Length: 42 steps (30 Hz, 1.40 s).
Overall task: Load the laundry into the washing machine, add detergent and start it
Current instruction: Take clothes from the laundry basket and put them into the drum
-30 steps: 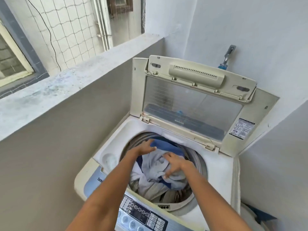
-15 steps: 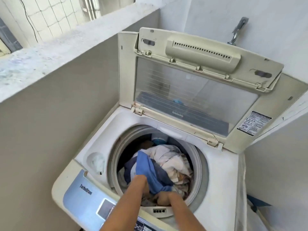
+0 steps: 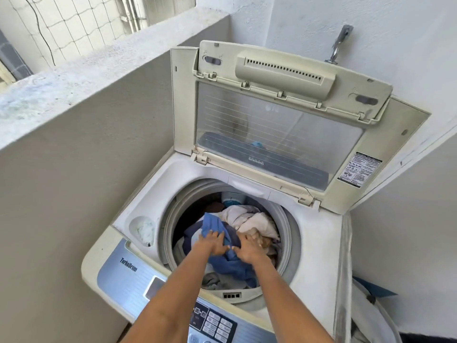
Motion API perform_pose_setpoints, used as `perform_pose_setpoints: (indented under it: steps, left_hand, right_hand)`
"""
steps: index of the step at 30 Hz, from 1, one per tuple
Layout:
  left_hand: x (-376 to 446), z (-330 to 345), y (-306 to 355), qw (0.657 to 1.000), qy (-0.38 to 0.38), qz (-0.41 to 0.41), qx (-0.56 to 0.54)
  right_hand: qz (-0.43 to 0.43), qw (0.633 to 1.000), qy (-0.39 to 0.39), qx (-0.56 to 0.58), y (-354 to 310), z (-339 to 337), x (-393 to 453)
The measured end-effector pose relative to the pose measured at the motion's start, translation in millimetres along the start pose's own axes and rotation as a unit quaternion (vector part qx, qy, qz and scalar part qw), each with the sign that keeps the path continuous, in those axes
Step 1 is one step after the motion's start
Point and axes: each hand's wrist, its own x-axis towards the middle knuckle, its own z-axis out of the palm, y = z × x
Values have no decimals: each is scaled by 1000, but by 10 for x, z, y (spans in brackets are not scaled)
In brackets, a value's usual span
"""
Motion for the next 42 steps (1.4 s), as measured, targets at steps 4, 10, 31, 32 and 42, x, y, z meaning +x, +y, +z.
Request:
perform_pose_setpoints:
  steps: [4,10,31,32,42]
  left_hand:
    - [-106,27,71,997,71,7,-10]
    - [-401,-599,527,941,326,85,-42]
    - [-425,994,4437,923,123,361,42]
    - [-272,1185,4507,937,103,334,22]
    - [1762,3123,4624,993,13,88,-78]
  right_hand:
    - [-1,995,96,-15,5,-114,-149]
    - [5,954,299,35,138,-812,-695]
    - [287,836,408,228,3567,-161,-2567]
    - [289,841,389,243,3750,-24,-2488]
    - [303,829,156,443,5466,1871,-996]
